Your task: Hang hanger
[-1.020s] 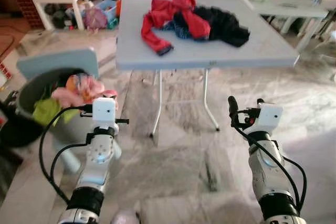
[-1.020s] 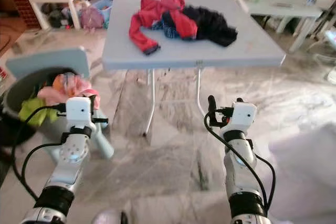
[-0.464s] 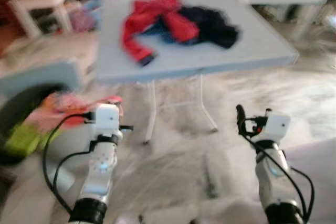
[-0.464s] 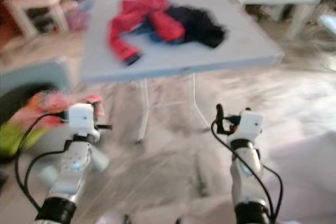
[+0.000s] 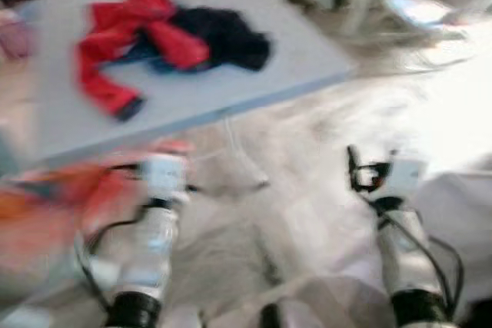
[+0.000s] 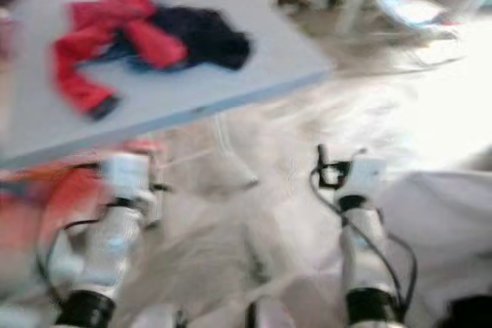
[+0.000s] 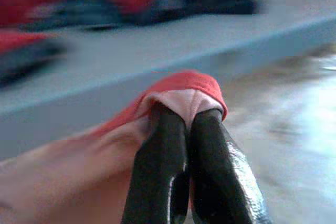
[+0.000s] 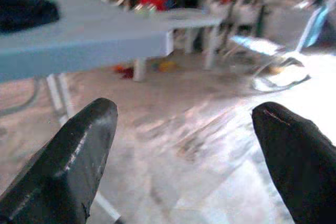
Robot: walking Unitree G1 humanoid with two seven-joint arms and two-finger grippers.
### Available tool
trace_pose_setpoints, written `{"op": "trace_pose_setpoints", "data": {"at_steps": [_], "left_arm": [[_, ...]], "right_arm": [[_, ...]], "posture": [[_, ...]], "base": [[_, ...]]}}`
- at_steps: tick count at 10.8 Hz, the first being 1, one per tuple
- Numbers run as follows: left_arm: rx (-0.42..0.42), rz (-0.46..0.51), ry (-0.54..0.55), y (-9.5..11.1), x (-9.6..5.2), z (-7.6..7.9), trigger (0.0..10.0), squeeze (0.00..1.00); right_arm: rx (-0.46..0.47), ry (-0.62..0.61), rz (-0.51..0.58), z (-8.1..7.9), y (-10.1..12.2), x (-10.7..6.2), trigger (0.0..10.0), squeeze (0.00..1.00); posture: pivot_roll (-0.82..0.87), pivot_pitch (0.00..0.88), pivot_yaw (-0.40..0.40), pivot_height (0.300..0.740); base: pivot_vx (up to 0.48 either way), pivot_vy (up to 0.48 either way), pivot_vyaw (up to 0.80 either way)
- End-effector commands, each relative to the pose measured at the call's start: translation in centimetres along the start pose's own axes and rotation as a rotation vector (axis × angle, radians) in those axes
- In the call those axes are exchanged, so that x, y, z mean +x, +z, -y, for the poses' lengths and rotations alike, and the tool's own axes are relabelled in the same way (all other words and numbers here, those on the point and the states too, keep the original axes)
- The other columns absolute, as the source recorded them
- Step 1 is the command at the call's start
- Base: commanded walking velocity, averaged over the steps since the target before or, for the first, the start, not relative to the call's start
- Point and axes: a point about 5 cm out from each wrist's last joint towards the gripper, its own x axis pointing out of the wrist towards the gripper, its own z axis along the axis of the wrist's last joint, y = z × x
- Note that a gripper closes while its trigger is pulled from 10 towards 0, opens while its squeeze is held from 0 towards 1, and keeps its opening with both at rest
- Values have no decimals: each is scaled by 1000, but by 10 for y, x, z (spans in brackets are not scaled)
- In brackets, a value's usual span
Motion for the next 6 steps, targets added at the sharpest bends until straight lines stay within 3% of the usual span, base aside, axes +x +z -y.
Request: {"op": "trace_pose_setpoints", "data": {"at_steps": [1,3,6], "left_arm": [[-2,-59,-69,-9,-5,3,10000,0],[18,-130,-306,-19,-13,35,10000,0],[-46,-117,-267,-13,-11,27,10000,0]], "right_arm": [[12,12,-21,-7,-6,-3,10000,0],[5,24,-18,-11,-4,-1,10000,0],[-2,25,-15,-11,-3,-1,10000,0]], "posture": [[-11,120,-17,740],[-13,115,-21,740],[-13,119,-20,740]], "base": [[0,0,-800],[0,0,-800],[0,0,-800]]}}
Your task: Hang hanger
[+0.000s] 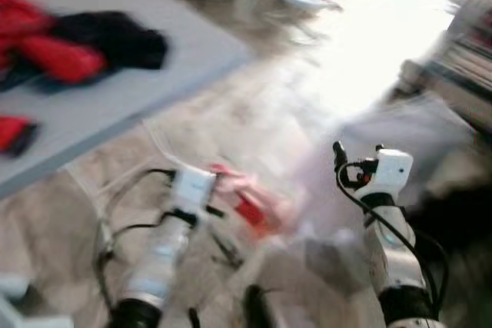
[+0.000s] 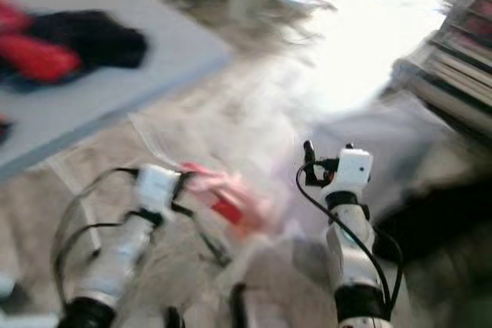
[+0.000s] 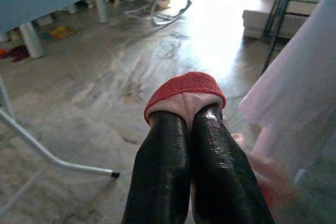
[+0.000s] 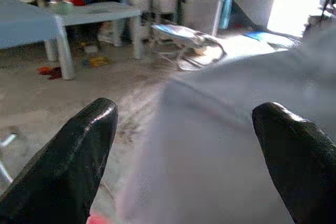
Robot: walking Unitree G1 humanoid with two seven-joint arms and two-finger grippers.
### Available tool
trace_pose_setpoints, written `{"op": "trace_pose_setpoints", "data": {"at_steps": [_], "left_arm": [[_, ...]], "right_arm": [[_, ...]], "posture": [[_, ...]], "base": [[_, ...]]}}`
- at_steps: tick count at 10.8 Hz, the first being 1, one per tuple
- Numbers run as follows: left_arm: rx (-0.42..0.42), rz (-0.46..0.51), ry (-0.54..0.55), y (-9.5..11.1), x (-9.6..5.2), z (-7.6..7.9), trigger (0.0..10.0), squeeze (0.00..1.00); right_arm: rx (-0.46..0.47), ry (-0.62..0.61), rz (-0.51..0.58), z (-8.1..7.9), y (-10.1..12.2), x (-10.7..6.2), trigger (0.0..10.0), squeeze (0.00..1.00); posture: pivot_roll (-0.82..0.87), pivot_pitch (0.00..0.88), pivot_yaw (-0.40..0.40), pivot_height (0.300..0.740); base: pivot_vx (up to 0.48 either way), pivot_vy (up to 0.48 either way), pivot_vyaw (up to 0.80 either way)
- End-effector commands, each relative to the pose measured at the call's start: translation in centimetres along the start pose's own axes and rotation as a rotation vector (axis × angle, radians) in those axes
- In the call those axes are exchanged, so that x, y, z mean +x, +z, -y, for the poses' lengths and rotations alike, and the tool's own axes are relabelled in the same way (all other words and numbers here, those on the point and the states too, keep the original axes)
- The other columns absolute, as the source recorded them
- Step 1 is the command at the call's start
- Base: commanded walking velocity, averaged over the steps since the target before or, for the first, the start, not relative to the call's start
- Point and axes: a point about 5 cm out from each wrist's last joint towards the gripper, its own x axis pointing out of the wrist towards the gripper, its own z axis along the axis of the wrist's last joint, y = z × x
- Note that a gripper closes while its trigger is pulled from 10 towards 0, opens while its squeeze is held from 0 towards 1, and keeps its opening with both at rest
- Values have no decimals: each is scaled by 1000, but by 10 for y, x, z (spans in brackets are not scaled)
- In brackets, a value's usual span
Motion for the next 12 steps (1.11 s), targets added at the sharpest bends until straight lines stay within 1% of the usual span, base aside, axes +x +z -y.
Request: {"op": "trace_pose_setpoints", "data": {"at_steps": [1,3,6,7,9,12], "left_arm": [[-10,12,-13,5,2,1,10000,0],[-28,6,-1,7,4,-3,10000,0],[-46,-2,5,7,2,-6,10000,0],[-47,-7,8,7,2,-6,10000,0],[-57,-11,15,7,1,-9,10000,0],[-63,-18,11,7,1,-9,10000,0]], "right_arm": [[-2,-12,-6,2,-1,-1,10000,0],[-3,-13,-8,1,-1,-1,10000,0],[-7,-15,-9,1,-2,-3,10000,0],[-5,-15,-9,2,-2,-4,10000,0],[-8,-12,-11,2,-3,-5,10000,0],[-10,-12,-15,2,-3,-6,10000,0]], "posture": [[-12,121,-18,740],[-12,123,-16,740],[-14,130,-17,740],[-13,133,-18,740],[-13,139,-18,740],[-16,140,-19,740]], "base": [[0,0,-800],[0,0,-800],[0,0,-800],[0,247,-506],[0,311,0],[0,480,0]]}}
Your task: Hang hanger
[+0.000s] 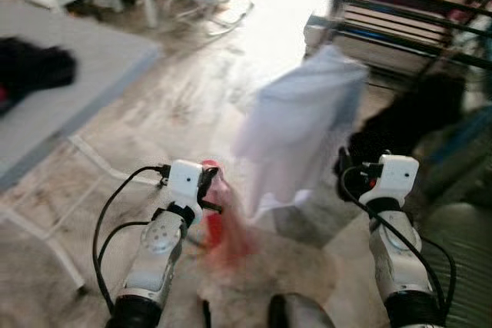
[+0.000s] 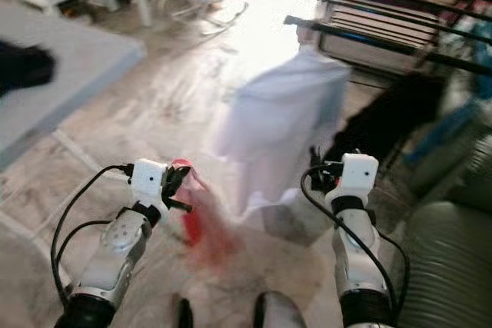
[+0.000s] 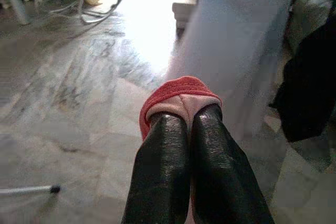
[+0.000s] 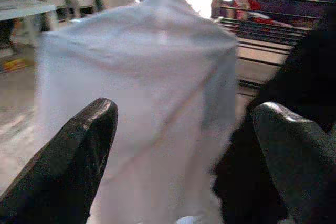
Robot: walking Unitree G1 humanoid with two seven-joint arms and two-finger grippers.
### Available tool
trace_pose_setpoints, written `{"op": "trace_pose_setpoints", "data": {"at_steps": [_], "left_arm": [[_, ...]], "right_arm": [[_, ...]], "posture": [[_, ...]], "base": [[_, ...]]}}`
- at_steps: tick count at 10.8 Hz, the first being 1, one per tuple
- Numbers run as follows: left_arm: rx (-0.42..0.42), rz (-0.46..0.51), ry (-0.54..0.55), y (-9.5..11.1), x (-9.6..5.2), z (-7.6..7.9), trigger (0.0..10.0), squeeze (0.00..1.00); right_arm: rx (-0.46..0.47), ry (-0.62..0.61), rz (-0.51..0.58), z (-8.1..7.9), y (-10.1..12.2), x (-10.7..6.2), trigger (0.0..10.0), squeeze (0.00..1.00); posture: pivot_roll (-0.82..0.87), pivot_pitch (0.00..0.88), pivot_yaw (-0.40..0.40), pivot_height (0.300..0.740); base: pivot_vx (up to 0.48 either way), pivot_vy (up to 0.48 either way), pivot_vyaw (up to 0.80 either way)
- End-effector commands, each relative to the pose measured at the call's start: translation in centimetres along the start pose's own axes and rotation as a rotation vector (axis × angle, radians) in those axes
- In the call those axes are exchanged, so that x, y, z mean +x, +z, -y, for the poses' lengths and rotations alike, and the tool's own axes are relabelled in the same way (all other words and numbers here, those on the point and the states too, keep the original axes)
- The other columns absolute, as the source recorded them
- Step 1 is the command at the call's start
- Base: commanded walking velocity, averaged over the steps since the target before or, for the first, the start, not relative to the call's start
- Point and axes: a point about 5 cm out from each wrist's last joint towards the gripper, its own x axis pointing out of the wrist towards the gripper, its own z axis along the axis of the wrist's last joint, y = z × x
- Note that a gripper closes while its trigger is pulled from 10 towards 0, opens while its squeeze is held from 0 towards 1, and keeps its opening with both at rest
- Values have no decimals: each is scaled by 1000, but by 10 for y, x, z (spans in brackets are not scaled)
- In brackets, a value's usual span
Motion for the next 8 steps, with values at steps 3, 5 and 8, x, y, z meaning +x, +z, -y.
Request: {"op": "trace_pose_setpoints", "data": {"at_steps": [3,5,8], "left_arm": [[5,4,-9,2,-2,0,10000,0],[13,-1,-11,1,-3,-1,10000,0],[25,16,-7,2,-6,1,10000,0]], "right_arm": [[2,4,3,-1,2,0,10000,0],[2,6,0,-2,1,0,10000,0],[2,9,-5,-3,0,-2,10000,0]], "posture": [[-18,144,-17,740],[-14,147,-17,740],[-12,153,-18,740]], "base": [[0,480,-267],[0,480,-800],[0,0,-800]]}}
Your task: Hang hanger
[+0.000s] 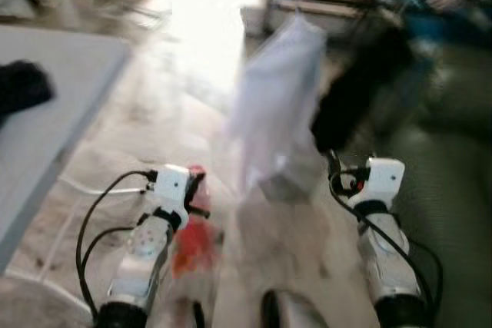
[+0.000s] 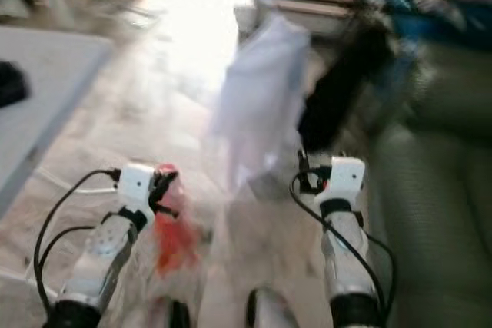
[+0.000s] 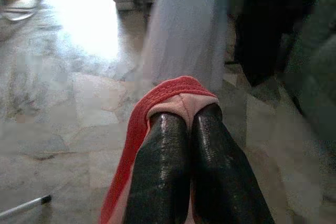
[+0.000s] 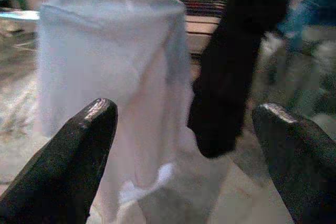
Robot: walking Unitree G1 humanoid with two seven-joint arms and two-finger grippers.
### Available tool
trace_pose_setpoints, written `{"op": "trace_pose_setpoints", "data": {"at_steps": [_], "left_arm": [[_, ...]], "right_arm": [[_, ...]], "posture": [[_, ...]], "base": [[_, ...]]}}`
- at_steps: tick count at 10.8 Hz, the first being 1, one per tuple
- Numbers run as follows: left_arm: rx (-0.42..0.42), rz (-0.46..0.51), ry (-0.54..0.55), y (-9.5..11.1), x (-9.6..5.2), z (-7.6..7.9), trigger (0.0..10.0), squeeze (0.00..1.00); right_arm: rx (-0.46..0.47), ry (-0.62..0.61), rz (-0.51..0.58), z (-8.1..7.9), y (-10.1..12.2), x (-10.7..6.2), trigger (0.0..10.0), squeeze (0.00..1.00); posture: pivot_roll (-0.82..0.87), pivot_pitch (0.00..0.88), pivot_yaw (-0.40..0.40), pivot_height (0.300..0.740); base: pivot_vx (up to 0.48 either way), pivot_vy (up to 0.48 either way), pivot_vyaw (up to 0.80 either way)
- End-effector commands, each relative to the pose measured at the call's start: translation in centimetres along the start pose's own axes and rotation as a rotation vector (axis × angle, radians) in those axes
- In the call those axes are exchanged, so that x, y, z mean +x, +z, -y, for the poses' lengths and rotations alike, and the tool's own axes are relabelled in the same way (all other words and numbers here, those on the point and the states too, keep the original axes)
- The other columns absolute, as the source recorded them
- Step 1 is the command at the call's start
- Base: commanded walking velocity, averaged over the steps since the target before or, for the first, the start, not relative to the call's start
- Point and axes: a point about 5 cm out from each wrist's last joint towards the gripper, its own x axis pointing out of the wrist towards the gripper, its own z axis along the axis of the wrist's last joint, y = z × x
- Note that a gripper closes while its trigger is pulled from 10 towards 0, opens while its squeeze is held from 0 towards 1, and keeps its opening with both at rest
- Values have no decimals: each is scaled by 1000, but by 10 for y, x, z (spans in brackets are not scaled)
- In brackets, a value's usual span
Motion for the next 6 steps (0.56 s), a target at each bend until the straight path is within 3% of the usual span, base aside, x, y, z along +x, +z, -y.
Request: {"op": "trace_pose_setpoints", "data": {"at_steps": [1,4,6], "left_arm": [[15,32,-20,6,2,6,10000,0],[-5,54,-37,8,-1,8,10000,0],[-6,61,-51,9,-1,9,10000,0]], "right_arm": [[-5,-19,-10,7,-1,-2,10000,0],[-6,-18,-5,6,1,-1,10000,0],[-7,-21,-2,6,1,-1,10000,0]], "posture": [[-12,153,-18,740],[-10,159,-22,740],[-10,162,-18,740]], "base": [[0,0,-800],[0,0,-702],[0,0,0]]}}
